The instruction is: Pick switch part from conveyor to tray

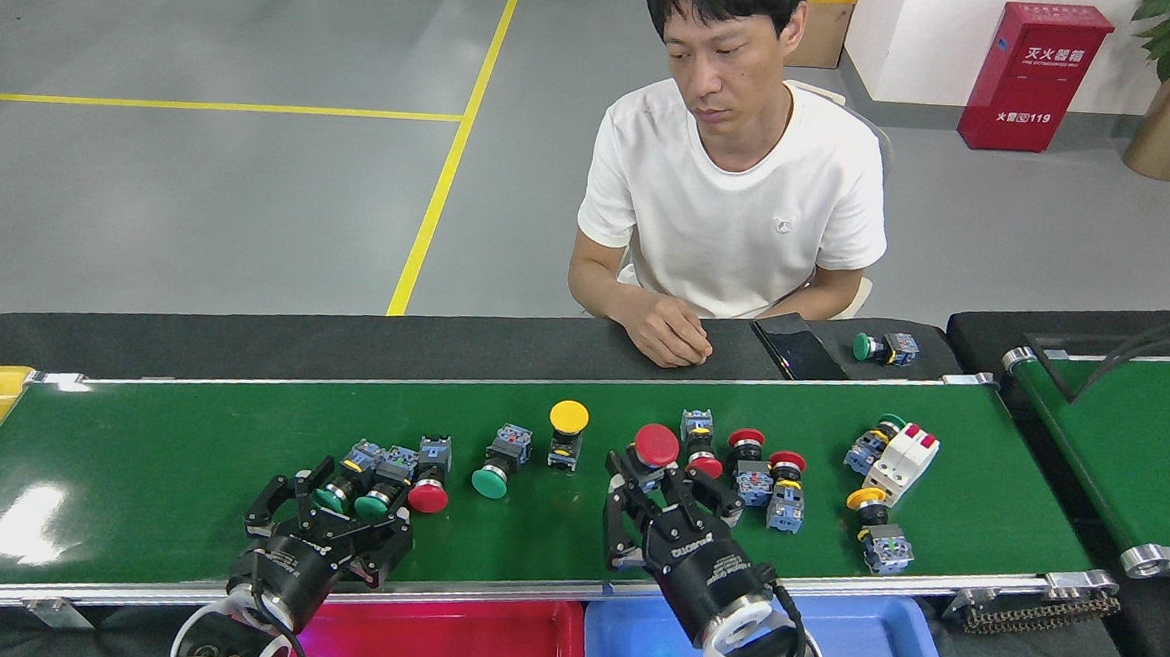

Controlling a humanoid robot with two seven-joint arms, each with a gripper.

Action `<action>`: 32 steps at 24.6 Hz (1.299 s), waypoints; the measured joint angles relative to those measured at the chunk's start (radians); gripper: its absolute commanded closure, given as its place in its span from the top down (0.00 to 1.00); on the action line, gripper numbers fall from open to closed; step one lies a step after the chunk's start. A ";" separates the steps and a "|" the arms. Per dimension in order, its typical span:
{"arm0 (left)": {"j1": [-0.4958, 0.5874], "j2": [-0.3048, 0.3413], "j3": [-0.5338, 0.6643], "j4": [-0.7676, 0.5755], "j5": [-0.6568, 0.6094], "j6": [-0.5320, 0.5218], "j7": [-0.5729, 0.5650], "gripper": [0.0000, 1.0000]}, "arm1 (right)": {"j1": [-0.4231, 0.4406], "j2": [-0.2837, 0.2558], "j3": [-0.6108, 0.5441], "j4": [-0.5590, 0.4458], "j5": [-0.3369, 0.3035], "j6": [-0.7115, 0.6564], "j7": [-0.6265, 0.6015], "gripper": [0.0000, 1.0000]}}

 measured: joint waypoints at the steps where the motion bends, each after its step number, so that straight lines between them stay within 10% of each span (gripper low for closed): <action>1: -0.012 0.000 0.002 0.018 0.002 0.001 0.008 0.51 | 0.002 0.000 0.043 0.001 0.003 -0.007 0.003 0.84; 2: -0.019 0.000 0.002 0.026 0.003 0.003 0.018 0.37 | 0.007 0.001 0.077 0.002 0.005 -0.012 0.014 0.97; 5: -0.021 0.000 0.003 0.030 0.010 -0.002 0.032 0.16 | 0.014 0.006 0.108 0.004 0.007 0.024 0.041 0.98; 13: 0.164 0.034 0.055 -0.214 0.121 -0.014 0.039 0.16 | 0.013 0.008 0.066 -0.007 0.006 0.083 0.061 0.98; 19: 0.503 0.050 0.088 -0.548 0.155 -0.068 0.084 0.19 | 0.013 0.009 -0.217 -0.097 0.005 0.203 0.064 0.97; 22: 0.559 0.053 0.056 -0.559 0.064 -0.082 0.112 0.34 | 0.040 0.007 -0.310 -0.107 0.005 0.237 0.061 0.97; 26: 0.568 0.042 0.032 -0.545 -0.021 -0.092 0.141 1.00 | 0.184 -0.086 -0.376 -0.164 0.004 0.245 0.030 0.97; 32: 0.569 -0.006 0.071 -0.536 0.016 -0.096 0.149 1.00 | 0.305 -0.174 -0.393 -0.171 0.000 0.125 -0.089 0.97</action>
